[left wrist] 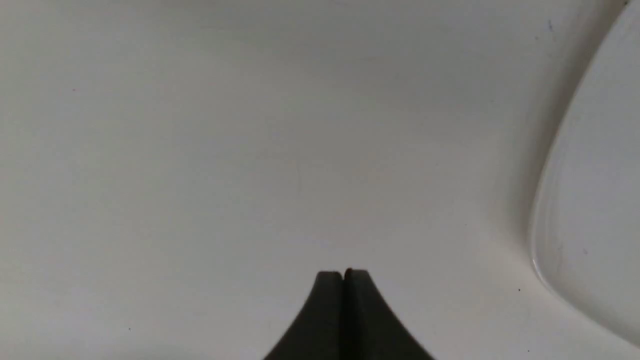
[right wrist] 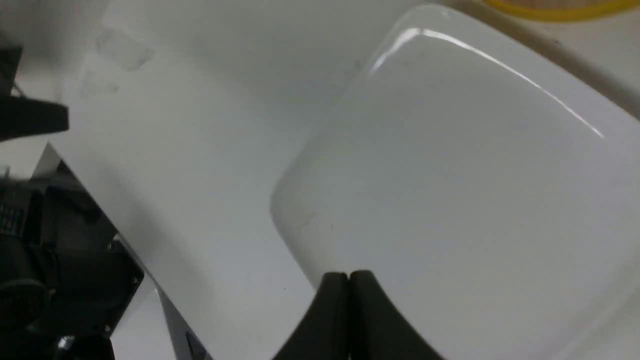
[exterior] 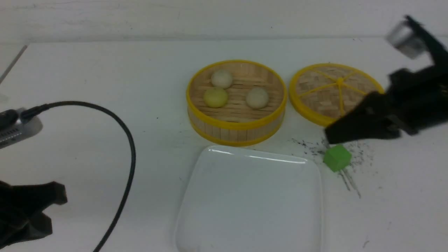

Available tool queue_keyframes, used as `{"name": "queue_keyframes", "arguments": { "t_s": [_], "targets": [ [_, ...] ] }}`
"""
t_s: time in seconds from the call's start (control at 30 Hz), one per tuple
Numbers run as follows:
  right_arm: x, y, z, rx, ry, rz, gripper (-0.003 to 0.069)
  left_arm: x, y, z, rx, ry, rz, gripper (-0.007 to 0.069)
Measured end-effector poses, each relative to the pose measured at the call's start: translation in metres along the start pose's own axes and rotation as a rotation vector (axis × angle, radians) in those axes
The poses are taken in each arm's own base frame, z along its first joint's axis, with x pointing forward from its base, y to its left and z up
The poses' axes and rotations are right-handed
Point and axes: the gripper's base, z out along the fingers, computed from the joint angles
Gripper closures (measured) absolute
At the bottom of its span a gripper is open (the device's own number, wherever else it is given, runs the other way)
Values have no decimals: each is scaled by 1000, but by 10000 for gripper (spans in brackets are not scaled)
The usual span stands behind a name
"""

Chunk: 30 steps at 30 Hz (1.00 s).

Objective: Put the steamed buns into the plate on the white tablecloth.
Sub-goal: 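Reach toward a bun in the bamboo steamer with the right gripper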

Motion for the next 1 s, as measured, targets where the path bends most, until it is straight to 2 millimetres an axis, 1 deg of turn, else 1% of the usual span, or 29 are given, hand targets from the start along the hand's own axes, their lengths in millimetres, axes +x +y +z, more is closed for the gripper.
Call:
{"name": "queue_keyframes", "arguments": {
  "t_s": [0.07,0.13,0.23,0.27,0.3,0.33,0.37,0.43,0.47,0.5,0.53,0.57,0.6,0.63,0.7,0.73,0.77,0.8,0.83,0.87,0.93,1.0],
  "targets": [
    [-25,-2,32,10,69,-52,645,-3,0,7,-13,34,-1,618],
    [-43,-9,56,62,126,-84,641,-5,0,12,-19,53,-3,612],
    [-74,-24,90,170,181,-105,624,-6,0,14,-23,64,-4,608],
    [-74,-24,90,170,181,-105,624,-6,0,14,-23,64,-4,608],
    [-88,-36,108,234,201,-91,605,-6,0,14,-23,64,-3,606],
    [-93,-36,107,250,192,-103,602,-6,0,14,-23,64,-3,606],
    [-108,-45,117,316,190,-90,575,-6,-1,14,-23,64,-3,604],
    [-123,-56,126,394,184,-64,529,-6,-1,14,-23,64,-3,601],
    [-130,-62,129,433,179,-54,498,-6,-1,14,-24,65,-3,599],
    [-128,-64,132,434,189,-44,492,-6,-1,14,-24,65,-3,598],
    [-140,-71,135,489,160,-51,434,-6,-1,14,-24,66,-3,594],
    [-140,-74,139,494,165,-46,418,-5,0,14,-24,67,-3,593],
    [-147,-78,142,519,142,-60,368,-5,0,14,-24,67,-3,590],
    [-150,-83,148,528,134,-60,326,-5,0,14,-24,67,-3,589],
    [-152,-92,161,532,129,-61,246,-5,0,14,-24,67,-3,588],
    [-152,-100,171,533,132,-59,199,-5,0,14,-24,67,-3,586],
    [-151,-104,176,534,128,-60,176,-5,0,14,-24,67,-3,584],
    [-152,-105,178,534,123,-61,170,-5,0,14,-24,67,-3,583],
    [-150,-113,187,541,121,-63,139,-5,0,14,-24,67,-3,580],
    [-149,-119,194,553,115,-68,125,-5,0,14,-24,67,-3,578],
    [-146,-128,204,568,112,-74,121,-5,0,14,-24,67,-3,575],
    [-145,-132,207,576,116,-75,132,-5,0,14,-24,67,-3,573]
  ]
}}
